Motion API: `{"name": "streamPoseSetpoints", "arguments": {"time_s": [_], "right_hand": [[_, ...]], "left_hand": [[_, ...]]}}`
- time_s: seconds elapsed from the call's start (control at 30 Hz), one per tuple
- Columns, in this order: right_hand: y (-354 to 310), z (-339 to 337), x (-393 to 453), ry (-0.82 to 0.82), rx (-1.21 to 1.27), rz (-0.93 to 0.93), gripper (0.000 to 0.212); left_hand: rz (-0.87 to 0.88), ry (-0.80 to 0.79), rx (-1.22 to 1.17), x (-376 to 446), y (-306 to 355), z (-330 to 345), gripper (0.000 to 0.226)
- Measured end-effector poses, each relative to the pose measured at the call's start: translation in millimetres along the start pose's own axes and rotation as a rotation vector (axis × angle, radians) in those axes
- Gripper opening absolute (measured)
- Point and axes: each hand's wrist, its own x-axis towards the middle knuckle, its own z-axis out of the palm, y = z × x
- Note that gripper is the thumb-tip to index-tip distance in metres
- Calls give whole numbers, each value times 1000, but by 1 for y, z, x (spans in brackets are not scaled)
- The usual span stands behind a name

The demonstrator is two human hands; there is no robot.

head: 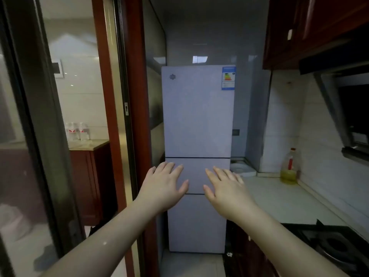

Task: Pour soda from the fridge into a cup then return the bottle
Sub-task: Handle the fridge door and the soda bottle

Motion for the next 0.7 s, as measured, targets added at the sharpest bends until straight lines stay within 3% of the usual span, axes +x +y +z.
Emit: {"name": "streamPoseSetpoints", "arguments": {"time_s": [0.4,0.7], "right_hand": [[-23,70,145,-41,28,62,57],[14,128,245,-82,28,73,56]], "left_hand": [[7,-74,72,124,-94,71,70],[31,-83,50,220,-117,137,68]]}}
